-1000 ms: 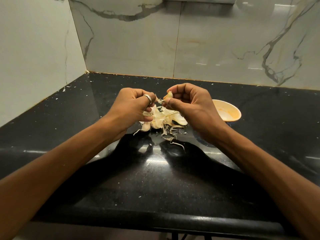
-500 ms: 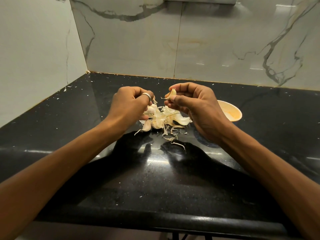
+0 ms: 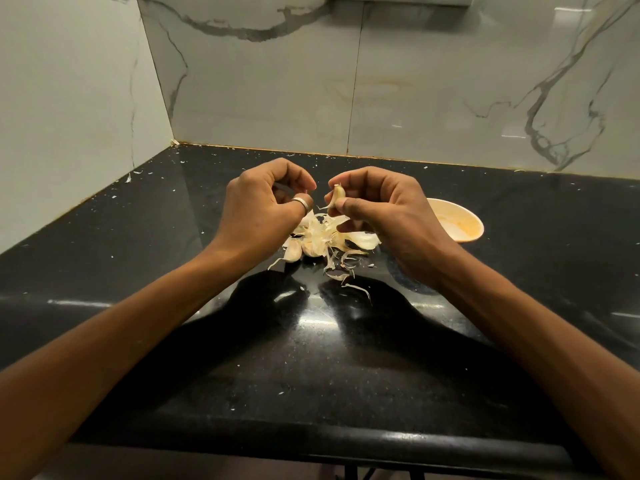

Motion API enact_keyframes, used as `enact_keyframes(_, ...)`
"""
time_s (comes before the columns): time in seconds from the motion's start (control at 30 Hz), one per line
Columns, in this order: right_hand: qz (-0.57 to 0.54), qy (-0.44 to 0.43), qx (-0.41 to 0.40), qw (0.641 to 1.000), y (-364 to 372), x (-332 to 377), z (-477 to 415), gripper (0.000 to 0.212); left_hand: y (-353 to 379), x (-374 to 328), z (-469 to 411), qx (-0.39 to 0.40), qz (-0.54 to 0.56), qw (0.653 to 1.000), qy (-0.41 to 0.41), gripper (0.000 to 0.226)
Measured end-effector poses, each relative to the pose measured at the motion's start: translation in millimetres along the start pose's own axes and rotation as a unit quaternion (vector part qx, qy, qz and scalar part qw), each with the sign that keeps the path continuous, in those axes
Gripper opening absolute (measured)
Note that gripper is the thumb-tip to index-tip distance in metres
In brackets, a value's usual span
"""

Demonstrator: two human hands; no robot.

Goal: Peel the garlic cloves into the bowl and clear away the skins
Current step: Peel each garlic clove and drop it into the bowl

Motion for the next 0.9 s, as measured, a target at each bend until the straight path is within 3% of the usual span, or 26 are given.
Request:
enact_keyframes(0.27,0.059,-0.030,0.012,0.998,0.4,-5.9,-1.9,0.024,6.2,-4.3,3.4,0.052,0.029,0.998,0.013,0.002)
enact_keyframes(0.9,0.124,-0.082,0.001,0.989,1.8,-19.2,-5.9,0.031,6.0,2.4,2.0,0.061,0.037,0.997,-0.038,0.003)
Point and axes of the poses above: each hand's wrist, its own z-axis away from the middle knuckle, its own y-axis out of the palm, x = y × z, the point moved 3 cm from there along -z, towards the middle knuckle, and after that the axes turned 8 degrees about -y, right-handed, at the moved point
